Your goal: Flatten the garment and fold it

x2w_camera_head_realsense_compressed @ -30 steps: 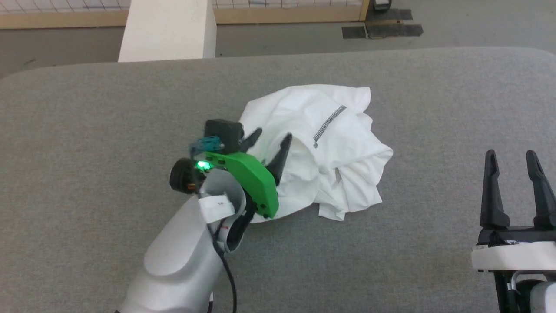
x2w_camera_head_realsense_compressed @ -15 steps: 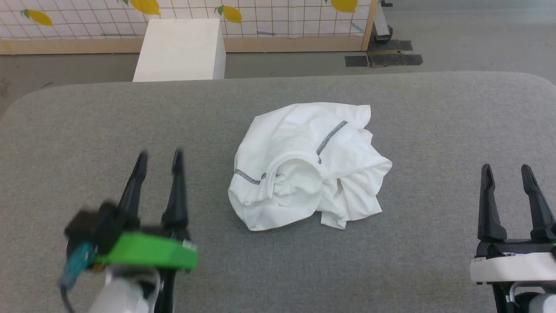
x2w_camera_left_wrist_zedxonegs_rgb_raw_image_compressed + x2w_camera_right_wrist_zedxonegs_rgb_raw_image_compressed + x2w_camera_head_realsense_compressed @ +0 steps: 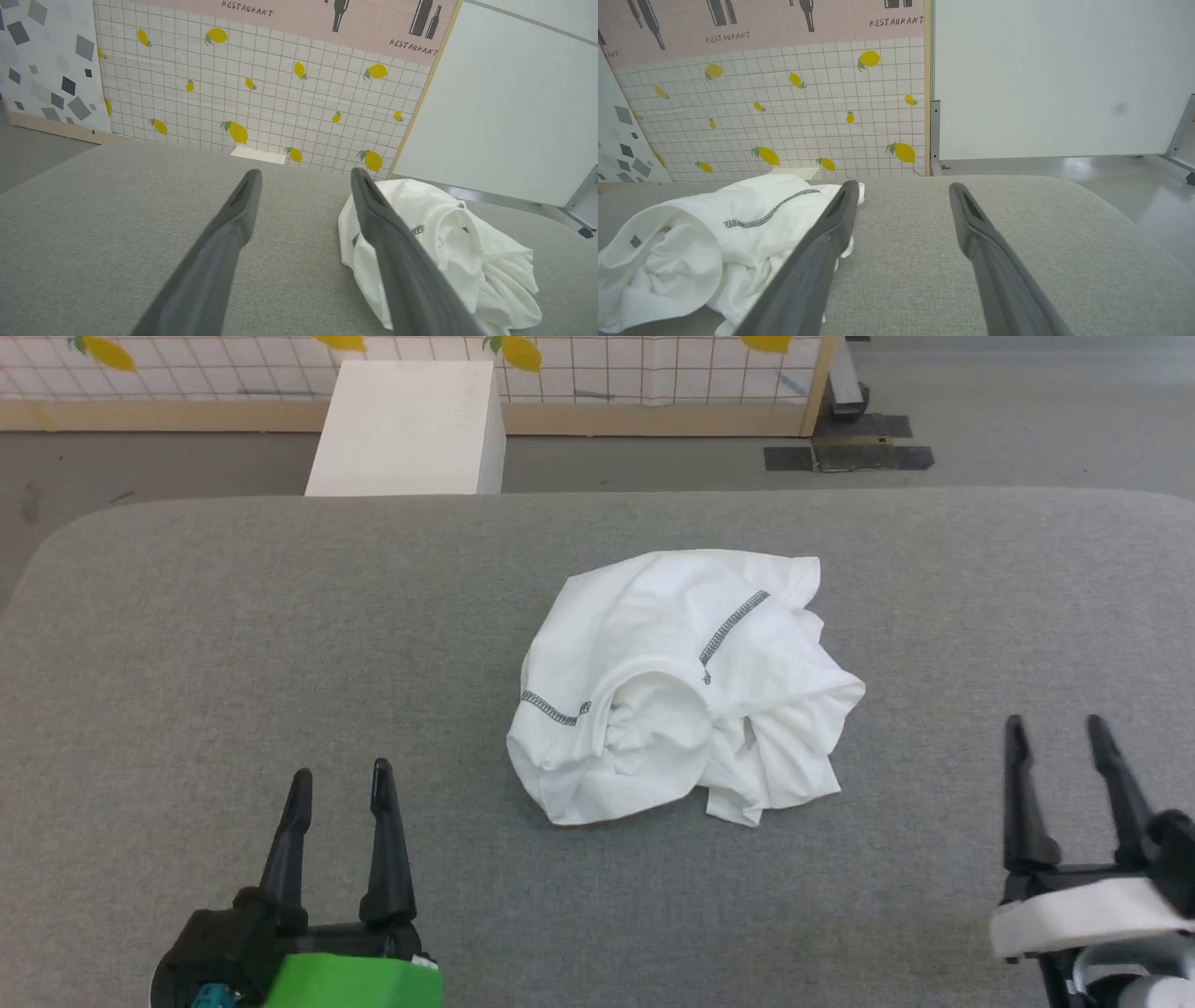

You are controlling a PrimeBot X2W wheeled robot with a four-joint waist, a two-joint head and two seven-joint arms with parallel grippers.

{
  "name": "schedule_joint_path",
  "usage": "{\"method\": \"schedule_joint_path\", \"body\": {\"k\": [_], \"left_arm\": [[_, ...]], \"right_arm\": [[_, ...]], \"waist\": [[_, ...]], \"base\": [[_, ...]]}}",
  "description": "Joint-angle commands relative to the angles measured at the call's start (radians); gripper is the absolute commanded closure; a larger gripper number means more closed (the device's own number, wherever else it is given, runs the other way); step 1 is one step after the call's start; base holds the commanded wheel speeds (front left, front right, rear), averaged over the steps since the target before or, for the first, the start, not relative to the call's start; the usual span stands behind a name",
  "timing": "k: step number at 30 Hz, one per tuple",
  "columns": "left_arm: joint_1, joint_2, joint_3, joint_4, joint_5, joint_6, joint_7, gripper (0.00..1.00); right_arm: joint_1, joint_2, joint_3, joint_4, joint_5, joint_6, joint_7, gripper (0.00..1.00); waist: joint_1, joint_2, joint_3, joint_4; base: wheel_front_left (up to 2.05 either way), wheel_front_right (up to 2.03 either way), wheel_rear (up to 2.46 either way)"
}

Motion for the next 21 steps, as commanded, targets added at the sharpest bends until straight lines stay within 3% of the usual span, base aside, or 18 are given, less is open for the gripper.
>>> {"method": "schedule_joint_path", "body": {"k": [1,3,10,20,21], "left_arm": [[-0.007,-0.01,0.01,0.006,0.017,-0.015,-0.005,0.0],[-0.018,-0.025,0.02,0.012,0.031,-0.035,-0.005,0.0],[-0.058,-0.063,0.033,0.042,0.056,-0.088,-0.005,0.0],[-0.103,-0.077,0.004,0.077,0.05,-0.102,-0.005,0.0],[-0.105,-0.077,-0.001,0.08,0.047,-0.098,-0.005,0.0]], "right_arm": [[-0.013,0.001,0.018,0.0,-0.014,-0.002,0.033,0.0],[-0.024,-0.01,0.053,0.009,-0.033,-0.002,0.103,0.0],[-0.089,-0.141,0.191,0.046,0.003,-0.002,0.307,0.0],[-0.186,-0.256,0.345,0.19,0.069,-0.002,0.433,0.0],[-0.192,-0.257,0.354,0.203,0.079,-0.002,0.44,0.61]], "waist": [[0.0,-0.0001,0.016,0.012],[0.0,-0.0001,0.031,0.021],[0.0,-0.0001,0.113,0.067],[0.0,-0.0001,0.179,0.143],[0.0,-0.0001,0.18,0.149]], "base": [[0.0,0.0,0.0],[0.0,0.0,0.0],[0.0,0.0,0.0],[0.0,0.0,0.0],[0.0,0.0,0.0]]}}
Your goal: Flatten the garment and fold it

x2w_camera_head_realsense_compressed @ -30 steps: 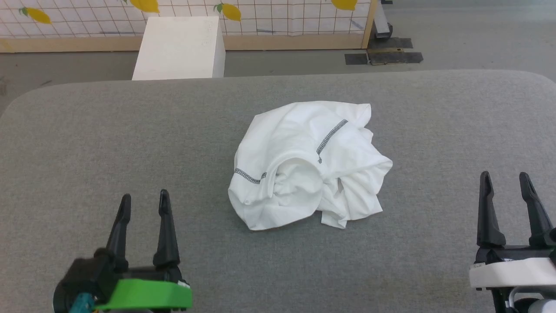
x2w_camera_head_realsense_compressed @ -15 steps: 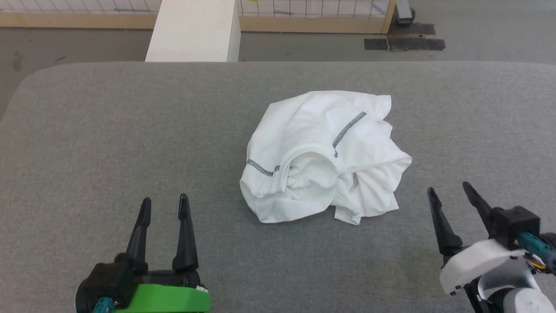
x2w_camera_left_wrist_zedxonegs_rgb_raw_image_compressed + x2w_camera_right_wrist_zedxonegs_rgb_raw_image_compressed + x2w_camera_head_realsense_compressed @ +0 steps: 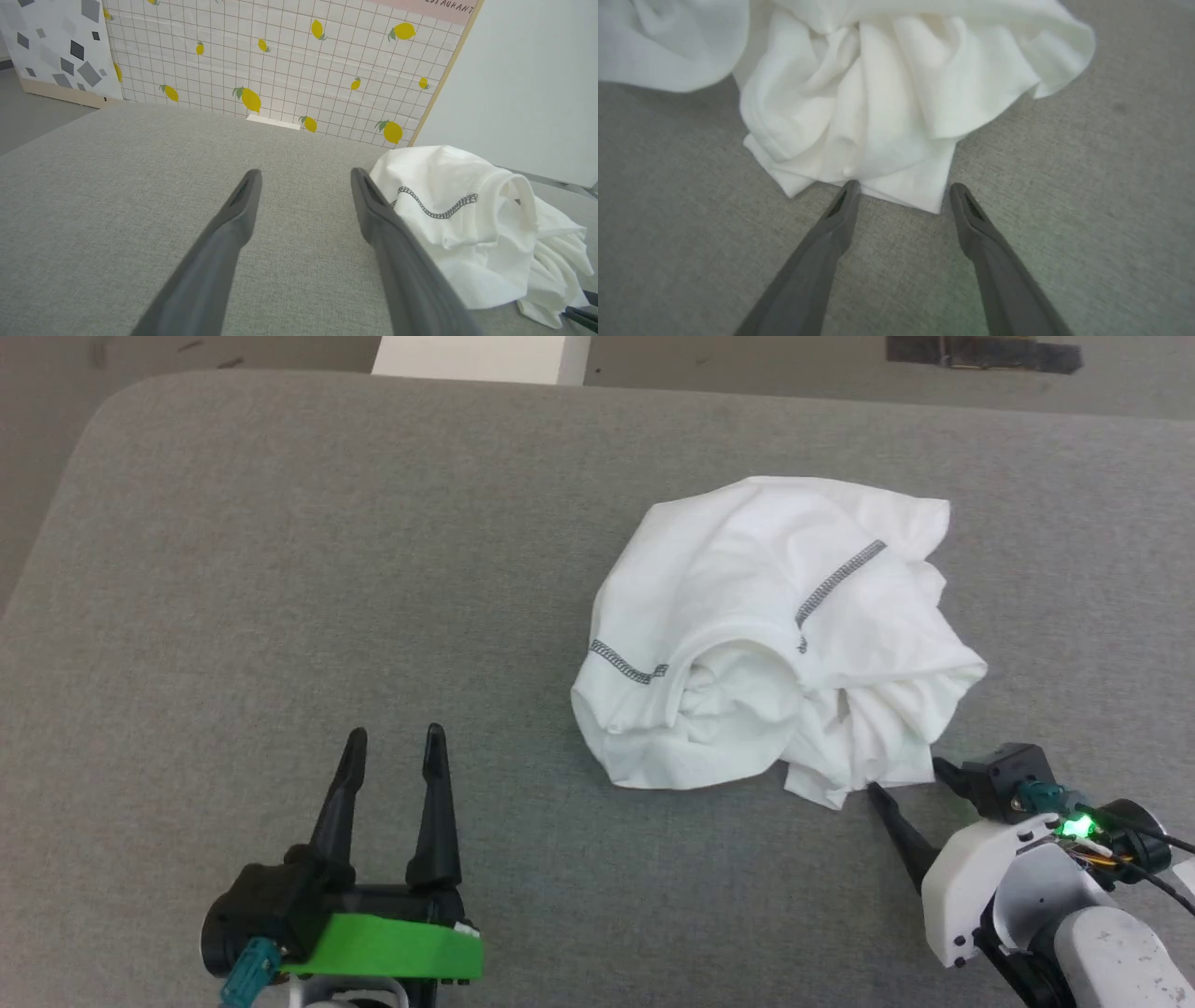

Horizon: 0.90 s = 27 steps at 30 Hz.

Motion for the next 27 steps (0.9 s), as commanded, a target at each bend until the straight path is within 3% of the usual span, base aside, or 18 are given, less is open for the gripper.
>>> {"method": "schedule_joint_path", "body": {"k": [1,2,7,13,17,22,27], "left_arm": [[-0.018,-0.005,-0.005,0.003,-0.005,0.006,-0.005,0.0],[-0.02,-0.006,-0.009,0.004,-0.008,0.009,-0.005,0.0],[-0.02,-0.006,-0.01,0.008,-0.012,0.023,-0.005,0.0],[0.0,-0.006,0.01,0.015,-0.007,0.03,-0.005,0.0],[0.017,-0.006,0.024,0.023,0.003,0.02,-0.005,0.0],[0.03,-0.006,0.033,0.027,0.012,0.009,-0.005,0.0],[0.034,-0.006,0.032,0.034,0.022,-0.003,-0.005,0.0]], "right_arm": [[-0.021,-0.005,0.01,0.013,0.009,-0.002,0.005,0.93],[-0.026,-0.012,0.018,0.024,0.009,-0.002,0.009,1.0],[-0.043,-0.015,0.0,0.04,0.01,-0.002,-0.012,1.0],[-0.066,-0.043,-0.074,-0.025,0.004,-0.002,-0.031,1.0],[-0.07,-0.078,-0.194,-0.104,-0.008,-0.002,-0.018,1.0],[0.012,-0.11,-0.421,-0.174,-0.038,-0.002,0.027,1.0],[0.152,-0.076,-0.639,-0.153,-0.067,-0.002,0.048,1.0]], "waist": [[0.0,-0.0001,0.024,0.031],[0.0,-0.0001,0.024,0.035],[0.0,-0.0001,0.015,0.033],[0.0,-0.0001,-0.034,-0.014],[0.0,-0.0001,-0.069,-0.055],[0.0,-0.0001,-0.086,-0.086],[0.0,-0.0001,-0.075,-0.094]], "base": [[0.0,0.0,0.0],[0.0,0.0,0.0],[0.0,0.0,0.0],[0.0,0.0,0.0],[0.0,0.0,0.0],[0.0,0.0,0.0],[0.0,0.0,0.0]]}}
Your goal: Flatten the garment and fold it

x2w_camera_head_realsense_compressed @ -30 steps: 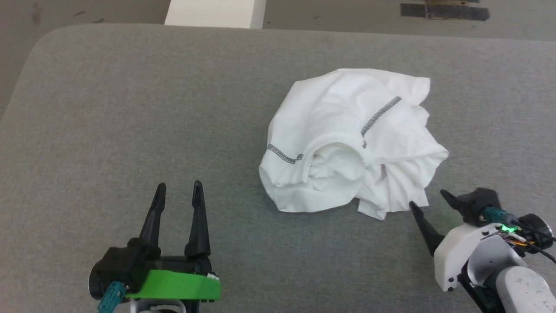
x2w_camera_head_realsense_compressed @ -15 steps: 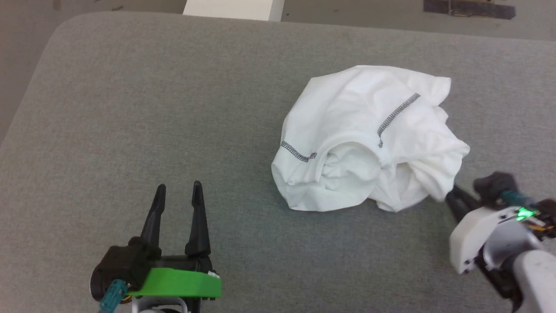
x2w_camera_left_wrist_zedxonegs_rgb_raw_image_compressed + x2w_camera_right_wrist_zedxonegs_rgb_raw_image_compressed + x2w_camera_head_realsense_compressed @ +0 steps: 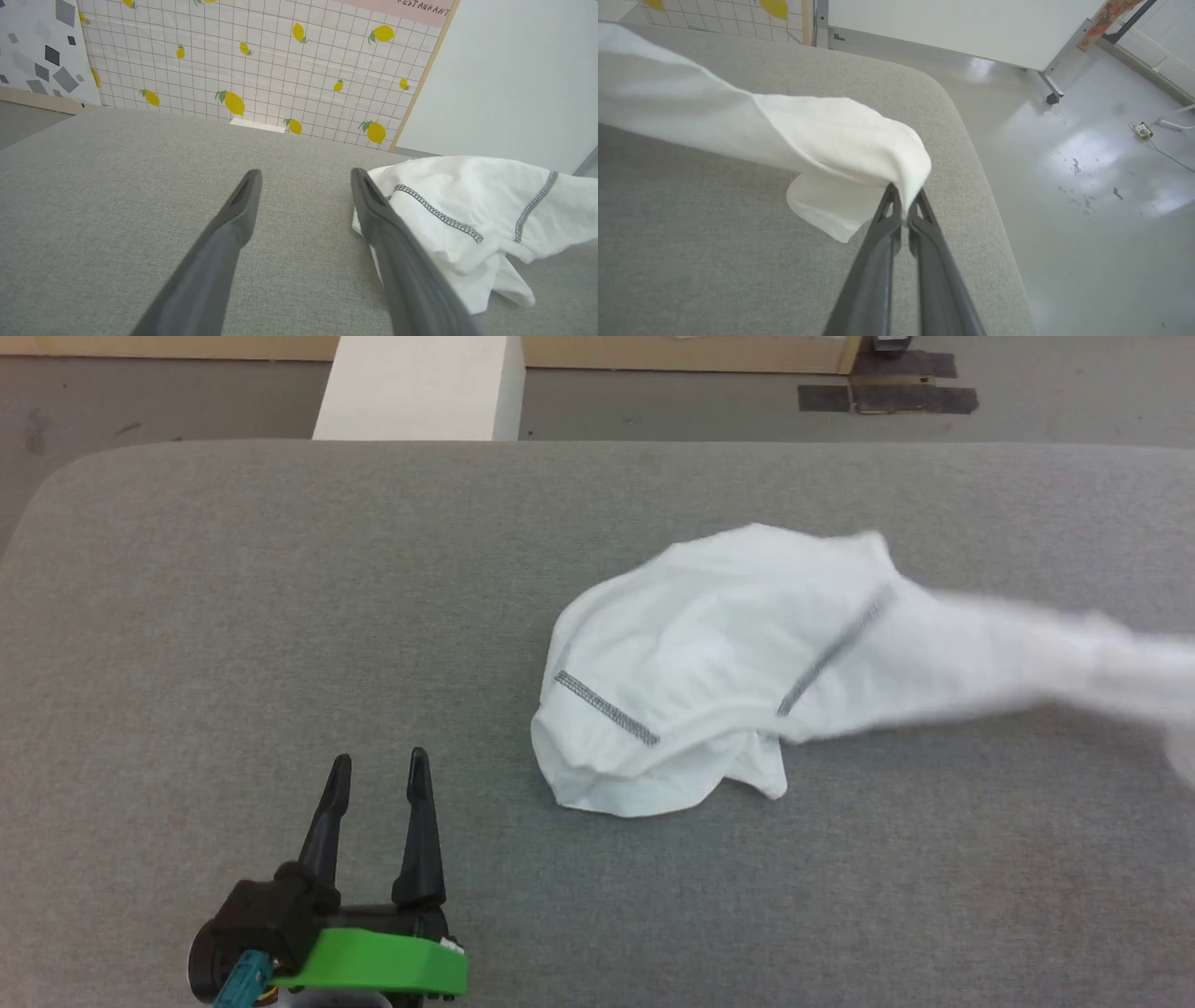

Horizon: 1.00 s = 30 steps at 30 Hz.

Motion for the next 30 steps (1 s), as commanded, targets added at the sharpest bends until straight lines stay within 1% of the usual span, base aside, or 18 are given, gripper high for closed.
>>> {"method": "schedule_joint_path", "body": {"k": [1,3,5,6,7,11,13,15,20,22,24,25,27,30], "left_arm": [[0.008,-0.004,0.002,0.005,0.014,-0.007,-0.005,0.0],[0.011,-0.004,0.002,0.009,0.018,-0.01,-0.005,0.0],[0.014,-0.004,0.006,0.012,0.021,-0.012,-0.005,0.0],[0.016,-0.004,0.008,0.015,0.024,-0.014,-0.005,0.0],[0.018,-0.004,0.01,0.016,0.026,-0.015,-0.005,0.0],[0.021,-0.004,0.014,0.028,0.035,-0.025,-0.005,0.0],[0.022,-0.004,0.015,0.031,0.035,-0.026,-0.005,0.0],[0.023,-0.004,0.016,0.032,0.035,-0.028,-0.005,0.0],[0.02,-0.004,0.011,0.029,0.027,-0.024,-0.005,0.0],[0.013,-0.004,0.007,0.025,0.023,-0.021,-0.005,0.0],[0.004,-0.004,0.001,0.023,0.021,-0.02,-0.005,0.0],[-0.002,-0.004,-0.001,0.022,0.02,-0.019,-0.005,0.0],[-0.014,-0.004,-0.004,0.022,0.021,-0.018,-0.005,0.0],[-0.032,-0.004,-0.007,0.022,0.026,-0.017,-0.005,0.0]], "right_arm": [[0.036,0.023,-0.04,0.022,-0.015,-0.002,0.0,1.0],[0.084,0.043,-0.091,0.065,-0.042,-0.002,-0.005,1.0],[0.111,0.064,-0.114,0.109,-0.064,-0.002,-0.024,1.0],[0.117,0.075,-0.116,0.133,-0.079,-0.002,-0.041,0.97],[0.117,0.085,-0.116,0.153,-0.087,-0.002,-0.053,0.0],[0.086,0.121,-0.081,0.213,-0.094,-0.002,-0.088,0.0],[0.062,0.12,-0.044,0.206,-0.084,-0.002,-0.101,0.0],[0.032,0.115,-0.002,0.171,-0.052,-0.002,-0.103,0.0],[-0.025,0.063,0.129,0.025,0.025,-0.002,-0.045,0.0],[-0.044,0.042,0.178,-0.002,0.054,-0.002,-0.011,0.0],[-0.06,0.012,0.234,-0.004,0.07,-0.002,0.025,0.0],[-0.07,0.007,0.254,0.002,0.086,-0.002,0.04,0.0],[-0.091,-0.007,0.298,0.03,0.118,-0.002,0.083,0.0],[-0.122,-0.049,0.365,0.083,0.154,-0.002,0.132,0.0]], "waist": [[0.0,-0.0001,0.003,-0.004],[0.0,-0.0001,0.005,-0.004],[0.0,-0.0001,0.004,-0.006],[0.0,-0.0001,0.002,-0.009],[0.0,-0.0001,0.0,-0.011],[0.0,-0.0001,-0.016,-0.02],[0.0,-0.0001,-0.025,-0.026],[0.0,-0.0001,-0.03,-0.033],[0.0,-0.0001,-0.023,-0.048],[0.0,-0.0001,-0.011,-0.05],[0.0,-0.0001,0.007,-0.046],[0.0,-0.0001,0.017,-0.045],[0.0,-0.0001,0.038,-0.039],[0.0,-0.0001,0.068,-0.029]], "base": [[0.0,0.0,0.0],[0.0,0.0,0.0],[0.0,0.0,0.0],[0.0,0.0,0.0],[0.0,0.0,0.0],[0.0,0.0,0.0],[0.0,0.0,0.0],[0.0,0.0,0.0],[0.0,0.0,0.0],[0.0,0.0,0.0],[0.0,0.0,0.0],[0.0,0.0,0.0],[0.0,0.0,0.0],[0.0,0.0,0.0]]}}
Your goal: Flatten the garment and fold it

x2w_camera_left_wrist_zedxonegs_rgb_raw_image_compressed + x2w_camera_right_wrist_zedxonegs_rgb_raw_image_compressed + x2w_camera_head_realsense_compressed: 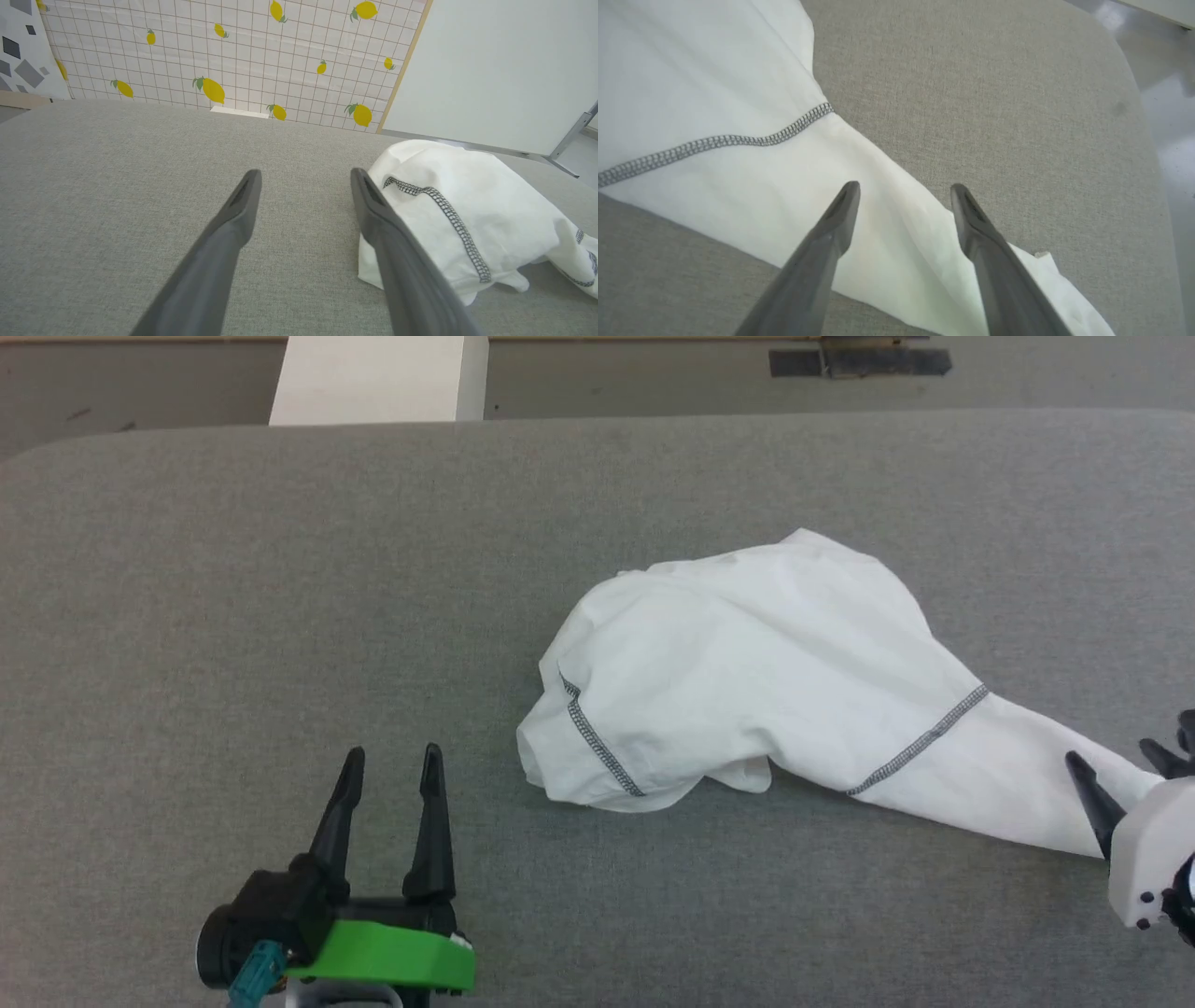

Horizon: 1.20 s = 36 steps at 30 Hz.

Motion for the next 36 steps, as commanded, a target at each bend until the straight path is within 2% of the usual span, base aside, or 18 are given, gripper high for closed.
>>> {"method": "schedule_joint_path", "body": {"k": [1,6,7,8,14,21,25,29,30,31,32,33,36], "left_arm": [[-0.021,-0.003,-0.002,0.0,-0.001,0.004,-0.005,0.0],[-0.043,-0.003,-0.009,0.003,-0.002,0.007,-0.005,0.0],[-0.049,-0.003,-0.014,0.005,-0.004,0.009,-0.005,0.0],[-0.049,-0.003,-0.014,0.005,-0.006,0.012,-0.005,0.0],[-0.048,-0.003,-0.007,-0.007,-0.006,0.017,-0.005,0.0],[-0.083,-0.003,-0.034,-0.023,-0.006,0.021,-0.005,0.0],[-0.101,-0.003,-0.051,-0.02,-0.011,0.03,-0.005,0.0],[-0.122,-0.003,-0.066,-0.016,-0.012,0.032,-0.005,0.0],[-0.136,-0.003,-0.077,-0.011,-0.01,0.032,-0.005,0.0],[-0.141,-0.003,-0.082,-0.009,-0.01,0.032,-0.005,0.0],[-0.148,-0.003,-0.089,-0.006,-0.01,0.033,-0.005,0.0],[-0.154,-0.003,-0.093,-0.004,-0.01,0.034,-0.005,0.0],[-0.169,-0.003,-0.105,0.004,-0.011,0.037,-0.005,0.0]], "right_arm": [[-0.025,-0.026,0.02,0.019,0.007,-0.002,0.009,0.0],[-0.052,-0.1,0.087,0.129,0.018,-0.002,0.001,0.0],[-0.057,-0.129,0.125,0.187,0.047,-0.002,0.013,0.74],[-0.065,-0.133,0.128,0.196,0.061,-0.002,0.006,1.0],[-0.154,-0.19,0.128,0.161,0.07,-0.002,-0.057,1.0],[-0.331,-0.357,0.037,0.125,0.013,-0.002,-0.047,1.0],[-0.402,-0.443,-0.036,0.17,-0.064,-0.002,-0.058,1.0],[-0.438,-0.474,-0.091,0.256,-0.162,-0.002,-0.09,1.0],[-0.447,-0.458,-0.103,0.309,-0.192,-0.002,-0.098,0.96],[-0.449,-0.445,-0.103,0.329,-0.2,-0.002,-0.103,0.61],[-0.451,-0.427,-0.102,0.351,-0.207,-0.002,-0.109,0.15],[-0.452,-0.41,-0.099,0.365,-0.212,-0.002,-0.116,0.0],[-0.462,-0.353,-0.085,0.395,-0.218,-0.002,-0.15,0.0]], "waist": [[0.0,0.0,0.036,0.017],[0.0,0.0,0.065,0.04],[0.0,0.0,0.069,0.051],[0.0,0.0,0.07,0.053],[0.0,0.0,0.077,0.053],[0.0,0.0,0.143,0.078],[0.0,0.0,0.19,0.098],[0.0,0.0,0.231,0.117],[0.0,0.0,0.247,0.125],[0.0,0.0,0.252,0.127],[0.0,0.0,0.256,0.129],[0.0,0.0,0.258,0.13],[0.0,0.0,0.253,0.126]], "base": [[0.0,0.0,0.0],[0.0,0.0,0.0],[0.0,0.0,0.0],[0.0,0.0,0.0],[0.0,0.0,0.0],[0.0,0.0,0.0],[0.0,0.0,0.0],[0.0,0.0,0.0],[0.0,0.0,0.0],[0.0,0.0,0.0],[0.0,0.0,0.0],[0.0,0.0,0.0],[0.0,0.0,0.0]]}}
